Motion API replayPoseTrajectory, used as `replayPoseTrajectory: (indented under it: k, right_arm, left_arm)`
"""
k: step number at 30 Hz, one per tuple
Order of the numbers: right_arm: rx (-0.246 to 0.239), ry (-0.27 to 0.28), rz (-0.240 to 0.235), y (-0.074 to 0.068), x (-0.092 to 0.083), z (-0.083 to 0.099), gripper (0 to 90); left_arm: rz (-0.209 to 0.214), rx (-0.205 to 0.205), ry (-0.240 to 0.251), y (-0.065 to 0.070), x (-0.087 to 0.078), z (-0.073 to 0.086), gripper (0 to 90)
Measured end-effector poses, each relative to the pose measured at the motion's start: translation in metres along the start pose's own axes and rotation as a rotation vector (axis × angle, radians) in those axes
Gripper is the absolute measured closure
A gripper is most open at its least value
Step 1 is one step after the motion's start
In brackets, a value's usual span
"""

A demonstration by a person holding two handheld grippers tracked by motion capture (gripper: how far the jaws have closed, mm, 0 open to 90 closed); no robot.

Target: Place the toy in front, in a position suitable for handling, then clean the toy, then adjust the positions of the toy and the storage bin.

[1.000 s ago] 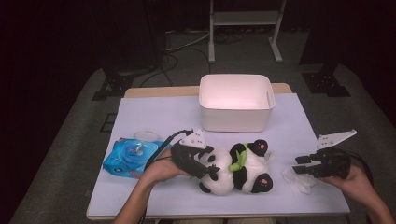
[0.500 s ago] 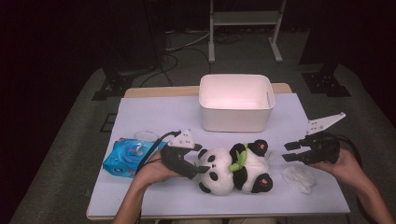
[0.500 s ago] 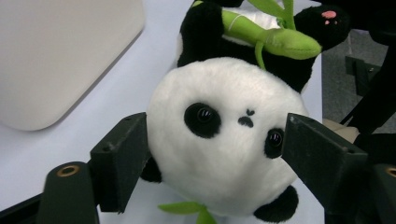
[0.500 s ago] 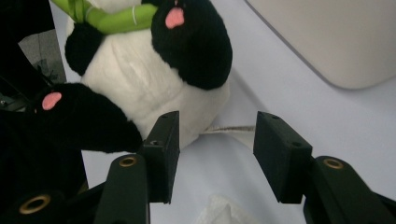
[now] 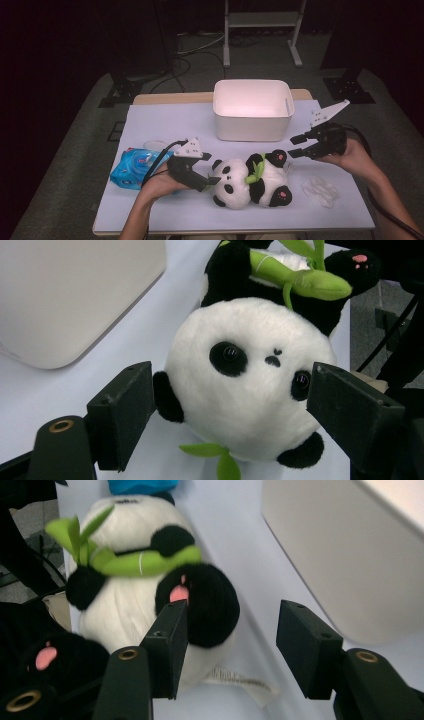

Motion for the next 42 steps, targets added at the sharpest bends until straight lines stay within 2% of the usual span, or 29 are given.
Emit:
replayPoseTrajectory:
  k: [6,17,21,24,42]
  right_arm:
    - [-0.042,-0.003,-0.006,0.003,0.006,-0.025,44.4]
    - [-0.096,-0.020,-0.014,0.007,0.014,-0.056,43.6]
    - [-0.102,-0.025,-0.015,0.007,0.017,-0.063,43.2]
    - [-0.111,-0.024,-0.017,0.006,0.018,-0.067,43.2]
    - [-0.150,-0.039,-0.031,0.008,0.022,-0.088,43.9]
  left_arm:
    - [-0.007,0.001,-0.003,0.000,-0.004,0.003,17.8]
    - [-0.019,0.003,0.000,0.001,-0.009,0.004,17.6]
    - [-0.017,0.008,-0.012,0.000,-0.009,0.005,17.6]
    - [-0.016,0.004,0.002,0.000,-0.010,0.004,17.3]
    - [-0.024,0.008,0.013,0.000,-0.016,0.004,17.2]
Point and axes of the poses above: each handheld gripper's, and its own axes: x roughly forward along the jaws, z roughly out of its underside, y roughly to its right, the point moved 3 cm from there along x, roughly forward along the jaws, and after that the axes turned 4 degrees about z, right-handed, at the moved point
